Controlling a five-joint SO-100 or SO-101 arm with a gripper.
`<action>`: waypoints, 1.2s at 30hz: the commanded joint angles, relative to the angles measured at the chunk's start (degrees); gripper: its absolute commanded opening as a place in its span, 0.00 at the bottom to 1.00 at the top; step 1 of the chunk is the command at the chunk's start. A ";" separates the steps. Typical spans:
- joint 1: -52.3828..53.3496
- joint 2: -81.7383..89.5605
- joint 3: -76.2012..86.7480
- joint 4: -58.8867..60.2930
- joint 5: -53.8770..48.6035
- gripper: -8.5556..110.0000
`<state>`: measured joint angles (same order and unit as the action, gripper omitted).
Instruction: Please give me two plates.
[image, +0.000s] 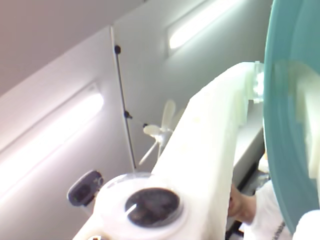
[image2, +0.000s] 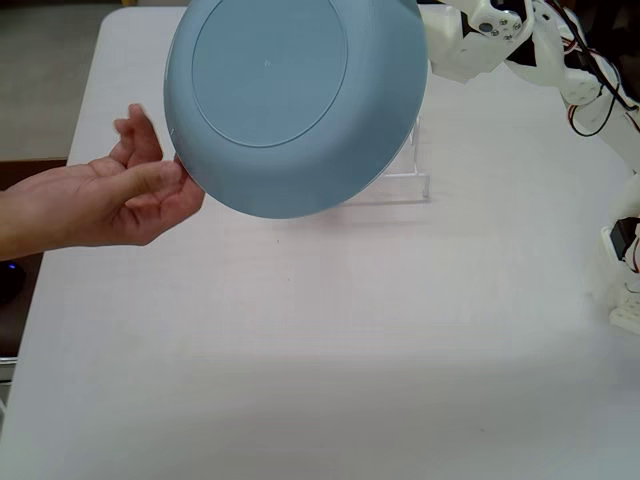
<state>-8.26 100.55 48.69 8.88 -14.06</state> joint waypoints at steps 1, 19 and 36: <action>0.26 0.70 -1.05 -1.93 -0.18 0.07; 2.46 2.99 0.53 16.17 -5.10 0.51; 4.13 33.49 31.03 26.28 -9.40 0.52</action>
<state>-4.66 123.22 73.30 35.07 -23.29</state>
